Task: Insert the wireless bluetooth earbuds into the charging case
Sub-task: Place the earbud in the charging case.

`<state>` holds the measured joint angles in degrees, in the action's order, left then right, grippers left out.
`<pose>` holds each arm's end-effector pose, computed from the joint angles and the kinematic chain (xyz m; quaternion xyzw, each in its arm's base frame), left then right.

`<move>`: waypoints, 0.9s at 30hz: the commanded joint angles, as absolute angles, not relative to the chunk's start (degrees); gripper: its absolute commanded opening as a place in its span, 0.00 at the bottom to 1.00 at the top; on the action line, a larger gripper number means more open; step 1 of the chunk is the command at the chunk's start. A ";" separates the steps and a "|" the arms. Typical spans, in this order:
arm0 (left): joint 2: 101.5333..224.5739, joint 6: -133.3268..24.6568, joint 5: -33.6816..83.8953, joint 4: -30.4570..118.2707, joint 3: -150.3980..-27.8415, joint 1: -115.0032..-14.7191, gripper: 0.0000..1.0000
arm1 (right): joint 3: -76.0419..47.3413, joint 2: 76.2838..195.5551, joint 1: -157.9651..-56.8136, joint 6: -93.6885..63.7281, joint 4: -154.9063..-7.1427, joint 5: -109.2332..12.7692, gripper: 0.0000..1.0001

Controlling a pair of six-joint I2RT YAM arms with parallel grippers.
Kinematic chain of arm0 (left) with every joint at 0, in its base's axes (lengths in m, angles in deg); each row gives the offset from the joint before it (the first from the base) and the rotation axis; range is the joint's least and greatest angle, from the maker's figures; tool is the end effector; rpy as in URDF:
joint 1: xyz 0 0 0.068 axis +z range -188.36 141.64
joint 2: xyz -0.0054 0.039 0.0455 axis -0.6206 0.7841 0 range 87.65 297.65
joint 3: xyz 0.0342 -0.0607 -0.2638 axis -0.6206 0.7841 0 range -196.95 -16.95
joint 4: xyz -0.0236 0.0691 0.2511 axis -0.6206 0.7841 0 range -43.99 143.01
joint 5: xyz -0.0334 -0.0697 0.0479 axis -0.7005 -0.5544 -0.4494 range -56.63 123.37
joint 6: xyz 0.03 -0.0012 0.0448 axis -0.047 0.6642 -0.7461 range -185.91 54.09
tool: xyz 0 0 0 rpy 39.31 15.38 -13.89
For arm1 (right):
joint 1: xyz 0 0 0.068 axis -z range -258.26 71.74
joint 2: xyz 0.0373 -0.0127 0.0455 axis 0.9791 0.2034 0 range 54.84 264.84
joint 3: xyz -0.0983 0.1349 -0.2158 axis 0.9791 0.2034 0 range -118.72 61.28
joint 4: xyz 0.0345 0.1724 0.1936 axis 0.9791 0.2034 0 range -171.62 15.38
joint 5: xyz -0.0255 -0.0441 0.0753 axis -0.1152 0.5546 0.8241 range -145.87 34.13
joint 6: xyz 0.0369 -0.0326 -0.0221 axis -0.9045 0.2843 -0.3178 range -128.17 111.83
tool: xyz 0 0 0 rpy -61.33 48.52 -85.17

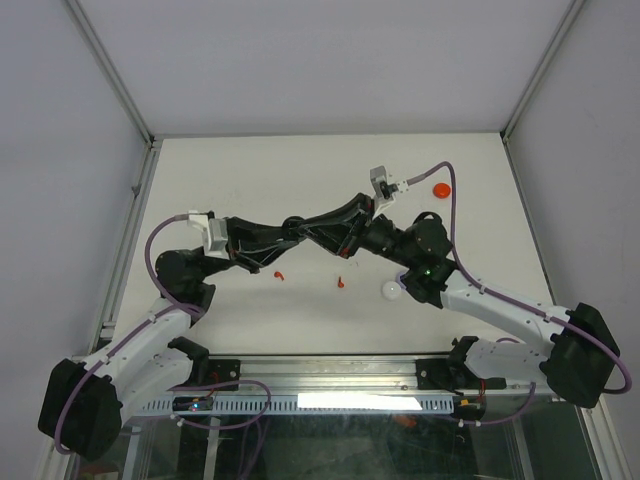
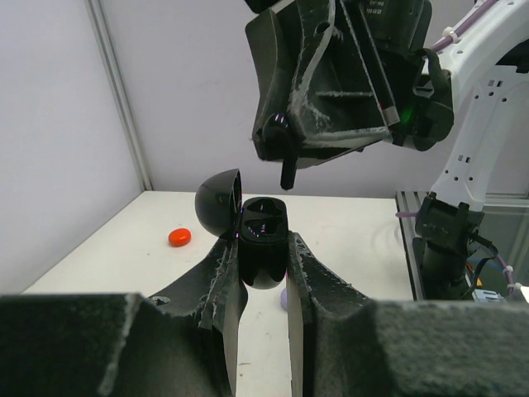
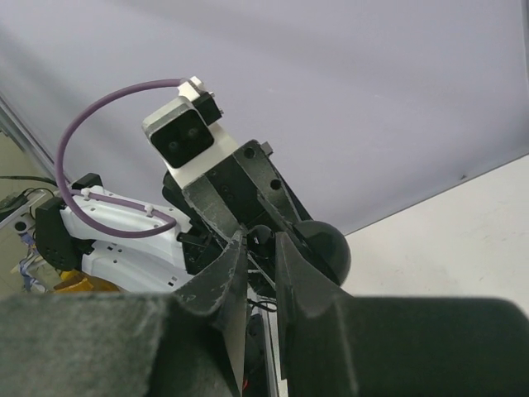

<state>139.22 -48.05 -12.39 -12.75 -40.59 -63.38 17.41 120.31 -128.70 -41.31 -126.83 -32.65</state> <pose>0.1572 -0.1015 0.3093 0.3658 0.4330 -0.4715 0.6755 0.1536 0.2080 0.3620 -0.2471 0.5048 0.6284 0.5377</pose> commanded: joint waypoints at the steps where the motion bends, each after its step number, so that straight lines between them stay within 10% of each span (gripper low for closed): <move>1: 137.48 -47.94 -13.87 -16.25 -40.25 -62.80 0.00 | 19.39 119.27 -129.15 -40.31 -131.27 -36.47 0.10; 27: 137.23 -44.49 -12.25 -19.87 -38.84 -62.79 0.00 | 21.27 121.44 -130.29 -40.88 -135.42 -34.63 0.12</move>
